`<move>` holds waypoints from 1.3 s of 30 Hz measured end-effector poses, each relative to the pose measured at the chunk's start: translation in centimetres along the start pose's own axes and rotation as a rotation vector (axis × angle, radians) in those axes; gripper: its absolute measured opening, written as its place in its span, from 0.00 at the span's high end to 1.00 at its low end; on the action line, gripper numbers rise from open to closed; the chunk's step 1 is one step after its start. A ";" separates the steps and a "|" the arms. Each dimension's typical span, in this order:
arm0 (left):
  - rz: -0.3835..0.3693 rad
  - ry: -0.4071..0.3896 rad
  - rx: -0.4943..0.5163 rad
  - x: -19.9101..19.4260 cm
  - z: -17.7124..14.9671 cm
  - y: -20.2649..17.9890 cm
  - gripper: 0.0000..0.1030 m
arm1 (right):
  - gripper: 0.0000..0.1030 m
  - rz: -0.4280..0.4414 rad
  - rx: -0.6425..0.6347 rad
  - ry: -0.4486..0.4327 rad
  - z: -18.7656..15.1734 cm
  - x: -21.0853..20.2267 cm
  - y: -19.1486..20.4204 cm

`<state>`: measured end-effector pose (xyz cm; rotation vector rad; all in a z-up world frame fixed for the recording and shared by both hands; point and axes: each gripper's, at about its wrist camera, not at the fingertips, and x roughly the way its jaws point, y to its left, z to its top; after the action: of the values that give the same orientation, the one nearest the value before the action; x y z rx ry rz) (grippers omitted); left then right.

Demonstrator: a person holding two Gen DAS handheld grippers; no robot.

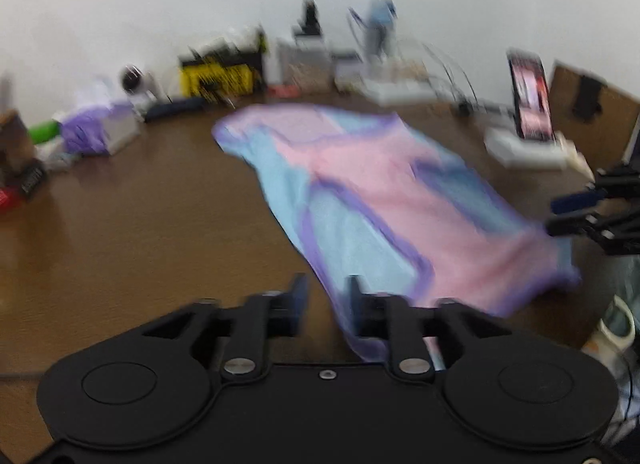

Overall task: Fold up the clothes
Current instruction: 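Lay the garment flat on the table with both grippers, pulling edges apart, then grasp the garment's purple trim with both grippers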

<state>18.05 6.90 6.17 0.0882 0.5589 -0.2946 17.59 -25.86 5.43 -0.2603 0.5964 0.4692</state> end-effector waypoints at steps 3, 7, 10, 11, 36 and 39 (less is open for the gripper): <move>0.030 -0.038 0.069 2.2 2.0 0.0 0.52 | 0.47 -0.034 -0.002 -0.064 1.5 0.5 -1.2; 0.056 0.035 0.111 7.8 3.3 -1.0 0.52 | 0.56 -0.080 -0.040 -0.049 3.5 5.4 -2.2; 0.047 0.081 0.138 10.4 3.3 -1.3 0.52 | 0.65 -0.074 -0.064 -0.013 4.5 9.2 -2.4; 0.033 0.092 0.145 11.0 3.1 -1.3 0.52 | 0.65 -0.071 -0.070 -0.007 4.7 9.9 -2.4; 0.114 -0.047 -0.046 8.0 2.3 1.3 0.45 | 0.75 -0.102 -0.020 -0.076 3.4 10.3 -2.5; 0.060 -0.013 -0.003 9.6 3.0 -0.4 0.46 | 0.75 -0.057 -0.027 -0.062 4.1 11.6 -2.0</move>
<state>27.15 3.62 3.55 0.0999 0.5424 -0.2353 29.03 -22.03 2.05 -0.2873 0.5211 0.4287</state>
